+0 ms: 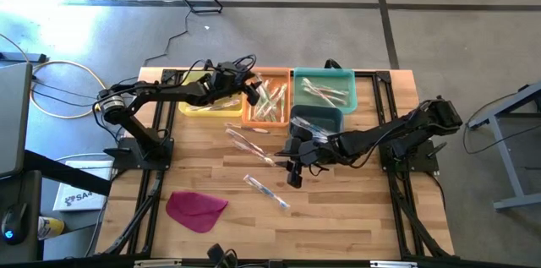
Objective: Pick & Place Toothbrushes
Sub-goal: Put the green toothbrush into the orange bin, then put the blue toothbrush into the dark blue bin
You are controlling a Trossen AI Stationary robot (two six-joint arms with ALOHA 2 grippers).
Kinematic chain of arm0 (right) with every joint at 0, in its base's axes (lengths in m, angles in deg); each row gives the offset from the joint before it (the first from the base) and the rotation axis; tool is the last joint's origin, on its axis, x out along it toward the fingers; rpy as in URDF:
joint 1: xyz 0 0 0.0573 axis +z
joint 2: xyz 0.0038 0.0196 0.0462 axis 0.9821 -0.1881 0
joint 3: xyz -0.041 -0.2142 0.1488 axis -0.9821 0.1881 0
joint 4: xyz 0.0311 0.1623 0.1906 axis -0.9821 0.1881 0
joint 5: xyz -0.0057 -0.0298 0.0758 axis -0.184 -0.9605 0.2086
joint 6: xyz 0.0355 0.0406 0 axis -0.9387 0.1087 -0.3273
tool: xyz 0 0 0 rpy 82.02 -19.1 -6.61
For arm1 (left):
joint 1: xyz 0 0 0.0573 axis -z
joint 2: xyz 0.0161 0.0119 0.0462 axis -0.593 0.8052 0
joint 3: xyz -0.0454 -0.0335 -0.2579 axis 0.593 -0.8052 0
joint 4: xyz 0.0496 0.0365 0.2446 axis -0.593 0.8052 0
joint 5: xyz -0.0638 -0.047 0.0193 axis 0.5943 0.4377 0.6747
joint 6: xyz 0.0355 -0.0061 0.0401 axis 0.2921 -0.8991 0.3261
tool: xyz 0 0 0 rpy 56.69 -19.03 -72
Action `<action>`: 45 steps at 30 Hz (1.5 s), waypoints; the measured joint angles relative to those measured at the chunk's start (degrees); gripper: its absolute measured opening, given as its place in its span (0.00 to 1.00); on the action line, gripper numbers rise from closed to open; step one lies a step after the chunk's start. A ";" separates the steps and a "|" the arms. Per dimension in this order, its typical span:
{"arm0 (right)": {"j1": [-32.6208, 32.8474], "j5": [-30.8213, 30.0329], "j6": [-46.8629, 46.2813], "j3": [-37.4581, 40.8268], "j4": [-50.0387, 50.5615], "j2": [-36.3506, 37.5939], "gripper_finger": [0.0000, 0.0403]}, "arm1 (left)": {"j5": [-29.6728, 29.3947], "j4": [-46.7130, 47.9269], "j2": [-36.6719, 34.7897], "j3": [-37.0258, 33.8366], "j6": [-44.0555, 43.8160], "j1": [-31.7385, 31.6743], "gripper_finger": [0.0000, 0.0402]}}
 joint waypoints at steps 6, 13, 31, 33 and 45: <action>0.00 0.00 0.00 0.00 -0.51 0.02 0.32 | -0.30 -0.47 0.00 -0.02 5.16 0.02 0.48; 0.00 -0.05 0.00 0.00 -3.42 0.05 0.32 | -1.98 -2.88 0.00 -0.03 11.13 0.00 0.48; 0.00 -3.72 0.16 0.00 -5.59 0.09 0.32 | -4.70 -2.38 0.00 -0.04 15.38 0.04 0.48; 0.00 -3.72 0.31 0.00 -5.60 0.09 0.32 | -4.68 -2.40 0.00 -0.04 15.37 0.05 0.48; 0.00 -4.54 0.42 0.00 -5.55 0.09 0.32 | 8.58 -1.51 0.00 -0.04 9.76 0.09 0.48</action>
